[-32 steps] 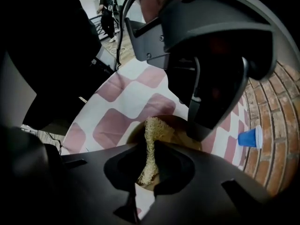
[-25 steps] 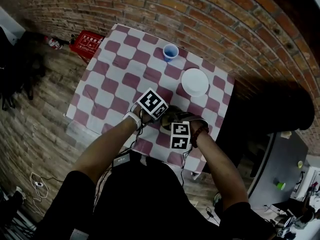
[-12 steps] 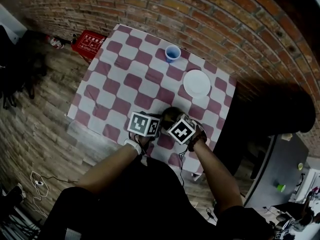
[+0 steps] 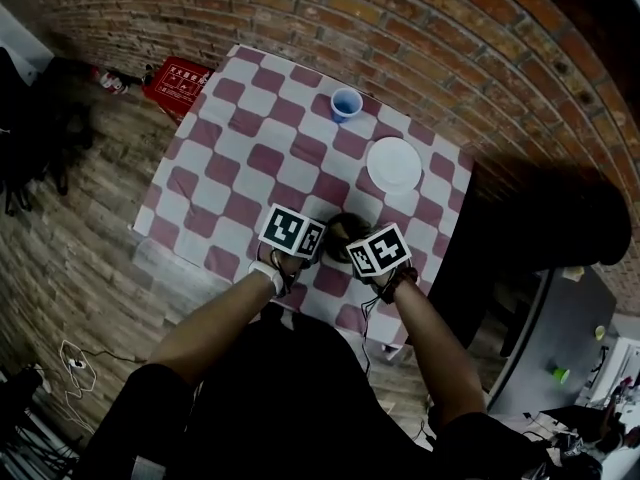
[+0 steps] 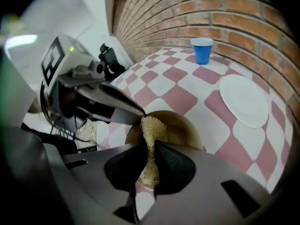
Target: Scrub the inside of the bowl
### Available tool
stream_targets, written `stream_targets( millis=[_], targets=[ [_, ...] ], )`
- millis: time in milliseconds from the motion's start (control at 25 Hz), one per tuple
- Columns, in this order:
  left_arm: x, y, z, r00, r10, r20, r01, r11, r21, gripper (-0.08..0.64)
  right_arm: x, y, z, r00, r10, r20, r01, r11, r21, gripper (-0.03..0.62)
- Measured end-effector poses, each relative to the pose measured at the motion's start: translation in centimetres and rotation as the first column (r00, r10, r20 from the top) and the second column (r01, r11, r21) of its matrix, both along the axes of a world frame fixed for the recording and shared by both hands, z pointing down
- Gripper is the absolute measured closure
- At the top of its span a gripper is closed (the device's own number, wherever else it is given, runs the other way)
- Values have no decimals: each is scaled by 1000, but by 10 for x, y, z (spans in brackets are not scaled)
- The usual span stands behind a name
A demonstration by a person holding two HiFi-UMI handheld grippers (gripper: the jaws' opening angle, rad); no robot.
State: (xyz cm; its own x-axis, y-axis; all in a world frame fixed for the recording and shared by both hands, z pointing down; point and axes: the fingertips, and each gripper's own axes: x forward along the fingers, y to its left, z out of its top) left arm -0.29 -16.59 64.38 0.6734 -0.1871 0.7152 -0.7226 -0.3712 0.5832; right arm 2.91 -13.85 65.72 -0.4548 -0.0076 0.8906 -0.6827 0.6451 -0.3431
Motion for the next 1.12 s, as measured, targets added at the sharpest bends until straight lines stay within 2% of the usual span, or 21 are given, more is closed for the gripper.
stream_targets(
  millis=[120,240,320,440,480,520,560,640,840,920,1000,1120],
  targets=[
    [5,-5,0,994,95,47,-96,995,21,532,-8,10,-1,977,-208,-56,211,975,66,534],
    [9,-8,0,982,170,81,-173,984,33,532,-12,18,0,918,-381,-109,392,913,112,533],
    [12,-11,1,976,200,84,-203,979,29,532,-10,23,0,848,-504,-165,526,839,141,533],
    [16,-14,5,967,239,87,-241,970,18,532,-5,25,1,691,-665,-284,719,673,172,534],
    [17,-15,5,964,250,89,-253,967,16,532,-4,25,3,656,-688,-309,750,638,173,533],
    [18,-16,5,961,261,93,-263,965,16,532,-3,25,4,640,-699,-320,765,621,173,533],
    [19,-17,5,958,270,97,-272,962,17,532,-2,25,5,636,-701,-323,768,617,173,534],
    [20,-17,5,956,276,97,-279,960,24,532,-1,25,5,647,-693,-317,759,626,180,534],
    [19,-21,-8,975,220,15,-221,973,71,531,0,22,-1,707,-649,-280,705,680,203,523],
    [14,-23,-18,985,172,-27,-170,982,87,521,0,24,-4,728,-637,-253,684,702,201,412],
    [7,-25,-27,990,123,-74,-116,989,91,482,-1,20,-12,771,-595,-226,636,734,238,403],
    [-3,-22,-36,991,68,-116,-57,994,89,480,0,12,-21,832,-518,-200,555,782,284,403]
  ],
)
